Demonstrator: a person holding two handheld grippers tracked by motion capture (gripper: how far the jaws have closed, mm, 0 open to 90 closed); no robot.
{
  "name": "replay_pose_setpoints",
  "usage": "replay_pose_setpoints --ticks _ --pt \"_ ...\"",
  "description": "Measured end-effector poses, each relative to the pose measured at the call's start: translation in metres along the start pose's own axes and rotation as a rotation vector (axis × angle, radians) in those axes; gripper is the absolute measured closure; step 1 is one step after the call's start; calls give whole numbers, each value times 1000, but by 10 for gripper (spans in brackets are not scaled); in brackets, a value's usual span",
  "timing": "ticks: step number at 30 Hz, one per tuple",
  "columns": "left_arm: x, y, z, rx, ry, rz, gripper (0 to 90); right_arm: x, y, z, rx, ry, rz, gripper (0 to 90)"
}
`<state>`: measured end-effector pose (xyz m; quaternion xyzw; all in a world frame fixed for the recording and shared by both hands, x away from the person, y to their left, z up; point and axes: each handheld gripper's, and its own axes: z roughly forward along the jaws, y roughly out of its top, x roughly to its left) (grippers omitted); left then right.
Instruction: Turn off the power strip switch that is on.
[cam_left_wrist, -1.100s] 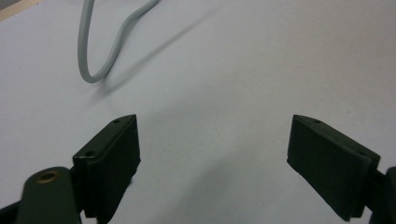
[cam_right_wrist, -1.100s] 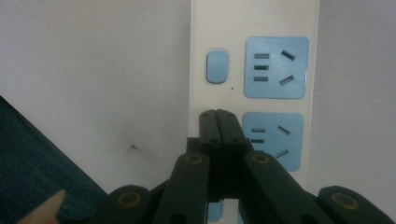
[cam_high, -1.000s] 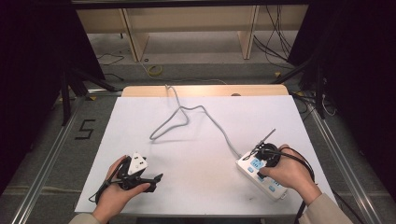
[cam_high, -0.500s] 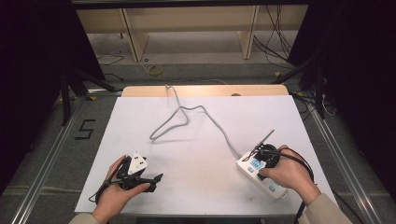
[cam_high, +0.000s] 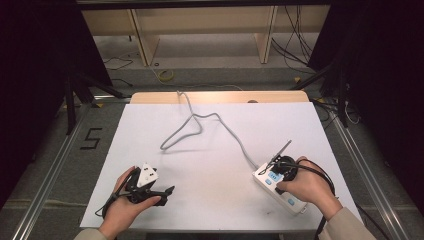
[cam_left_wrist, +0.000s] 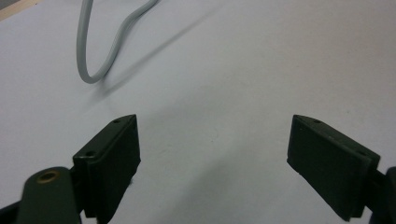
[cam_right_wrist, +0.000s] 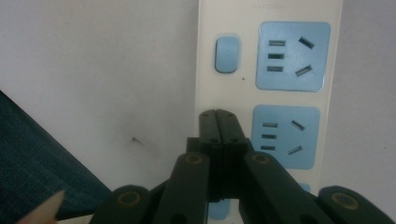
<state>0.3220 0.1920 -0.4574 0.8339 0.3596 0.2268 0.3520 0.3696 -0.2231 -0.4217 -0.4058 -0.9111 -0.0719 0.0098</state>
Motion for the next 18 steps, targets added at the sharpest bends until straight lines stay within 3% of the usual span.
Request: replay_pose_setpoints --ticks 18 --pt "0 0 0 -1 -2 0 167 0 0 1 13 1 -8 900"
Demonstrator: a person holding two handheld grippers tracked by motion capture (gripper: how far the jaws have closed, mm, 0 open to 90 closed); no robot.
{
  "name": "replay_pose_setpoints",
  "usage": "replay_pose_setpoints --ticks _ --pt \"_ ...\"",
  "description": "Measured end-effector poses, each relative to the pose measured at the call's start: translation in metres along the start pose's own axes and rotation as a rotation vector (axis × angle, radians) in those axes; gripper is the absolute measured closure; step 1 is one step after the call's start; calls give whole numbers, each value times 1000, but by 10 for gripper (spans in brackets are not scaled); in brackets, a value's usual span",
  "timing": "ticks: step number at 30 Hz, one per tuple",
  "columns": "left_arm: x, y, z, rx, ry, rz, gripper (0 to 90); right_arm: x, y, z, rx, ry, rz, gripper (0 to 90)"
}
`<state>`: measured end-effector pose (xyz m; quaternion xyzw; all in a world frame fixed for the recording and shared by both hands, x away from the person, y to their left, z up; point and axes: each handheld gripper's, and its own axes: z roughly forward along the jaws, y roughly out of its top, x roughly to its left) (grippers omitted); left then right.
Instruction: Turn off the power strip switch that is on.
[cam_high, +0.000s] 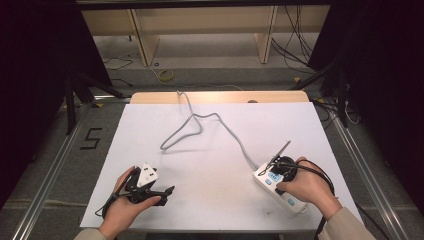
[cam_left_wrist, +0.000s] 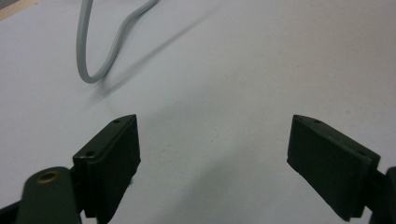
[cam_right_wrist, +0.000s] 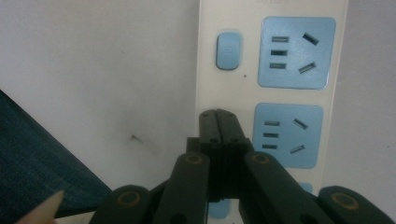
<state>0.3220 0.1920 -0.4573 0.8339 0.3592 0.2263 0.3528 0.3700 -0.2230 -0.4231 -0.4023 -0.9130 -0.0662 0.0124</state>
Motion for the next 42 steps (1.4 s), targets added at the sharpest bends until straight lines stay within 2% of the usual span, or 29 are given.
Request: replay_pose_setpoints --ticks 12,42 --pt "0 0 0 0 -1 0 167 -1 1 -1 -14 -20 2 900" --pt "-1 0 0 1 3 4 166 5 4 2 13 -56 6 900"
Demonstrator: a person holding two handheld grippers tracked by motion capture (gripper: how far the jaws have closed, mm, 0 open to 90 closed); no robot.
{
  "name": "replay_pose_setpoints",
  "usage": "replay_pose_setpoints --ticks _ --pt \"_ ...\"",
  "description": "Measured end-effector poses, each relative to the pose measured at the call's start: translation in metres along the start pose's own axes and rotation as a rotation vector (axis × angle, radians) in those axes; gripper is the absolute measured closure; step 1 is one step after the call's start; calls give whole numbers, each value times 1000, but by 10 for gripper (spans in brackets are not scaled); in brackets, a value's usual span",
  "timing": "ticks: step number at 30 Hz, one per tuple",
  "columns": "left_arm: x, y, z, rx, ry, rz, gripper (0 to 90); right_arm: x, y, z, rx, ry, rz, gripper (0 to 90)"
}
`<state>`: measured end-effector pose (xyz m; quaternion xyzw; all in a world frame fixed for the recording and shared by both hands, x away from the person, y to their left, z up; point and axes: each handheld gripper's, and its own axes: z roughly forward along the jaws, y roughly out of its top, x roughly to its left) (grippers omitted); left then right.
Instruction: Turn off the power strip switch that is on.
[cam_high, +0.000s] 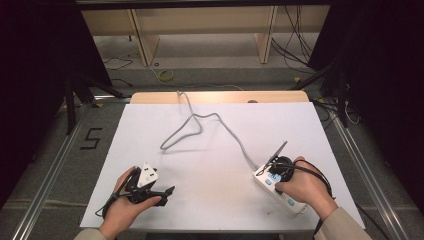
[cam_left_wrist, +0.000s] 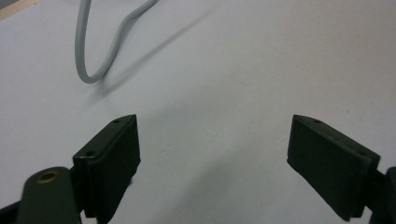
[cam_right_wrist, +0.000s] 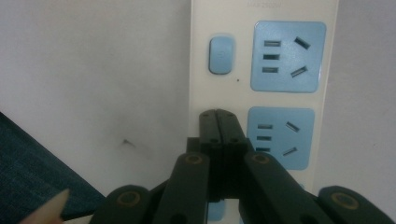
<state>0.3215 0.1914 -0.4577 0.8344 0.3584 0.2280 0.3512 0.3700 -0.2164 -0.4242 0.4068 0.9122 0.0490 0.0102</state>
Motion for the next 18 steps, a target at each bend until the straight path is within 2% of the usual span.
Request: replay_pose_setpoints --ticks 10,18 --pt "0 0 0 0 0 -3 166 3 -1 1 0 -19 -7 900" --pt "0 0 0 1 2 -1 166 0 -1 2 2 5 9 900"
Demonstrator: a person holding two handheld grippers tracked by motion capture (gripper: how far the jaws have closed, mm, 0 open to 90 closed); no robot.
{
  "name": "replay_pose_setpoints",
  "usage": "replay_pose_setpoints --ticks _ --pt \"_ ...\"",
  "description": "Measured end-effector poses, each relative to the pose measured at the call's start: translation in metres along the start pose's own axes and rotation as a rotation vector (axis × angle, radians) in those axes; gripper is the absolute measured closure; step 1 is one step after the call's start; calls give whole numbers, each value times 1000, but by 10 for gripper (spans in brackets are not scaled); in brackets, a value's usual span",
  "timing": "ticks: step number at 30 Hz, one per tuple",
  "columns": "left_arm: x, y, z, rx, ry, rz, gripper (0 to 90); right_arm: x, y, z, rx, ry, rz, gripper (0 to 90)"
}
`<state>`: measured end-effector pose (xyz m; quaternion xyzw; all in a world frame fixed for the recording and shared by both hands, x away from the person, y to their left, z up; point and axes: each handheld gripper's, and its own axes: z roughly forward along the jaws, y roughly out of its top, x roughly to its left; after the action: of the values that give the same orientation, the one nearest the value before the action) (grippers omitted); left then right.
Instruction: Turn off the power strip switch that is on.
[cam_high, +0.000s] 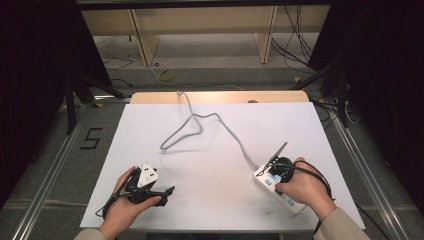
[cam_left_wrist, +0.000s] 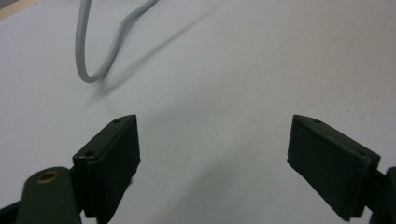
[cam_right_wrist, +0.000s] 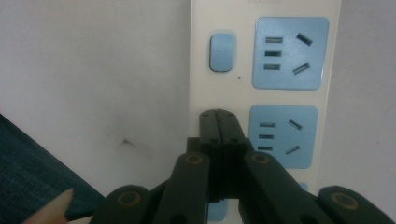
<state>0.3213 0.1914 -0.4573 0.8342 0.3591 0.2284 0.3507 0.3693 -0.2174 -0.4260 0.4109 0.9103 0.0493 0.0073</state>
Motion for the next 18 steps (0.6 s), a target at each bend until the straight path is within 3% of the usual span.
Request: replay_pose_setpoints --ticks 18 --pt "0 0 0 2 0 2 167 0 0 0 -1 0 0 900"
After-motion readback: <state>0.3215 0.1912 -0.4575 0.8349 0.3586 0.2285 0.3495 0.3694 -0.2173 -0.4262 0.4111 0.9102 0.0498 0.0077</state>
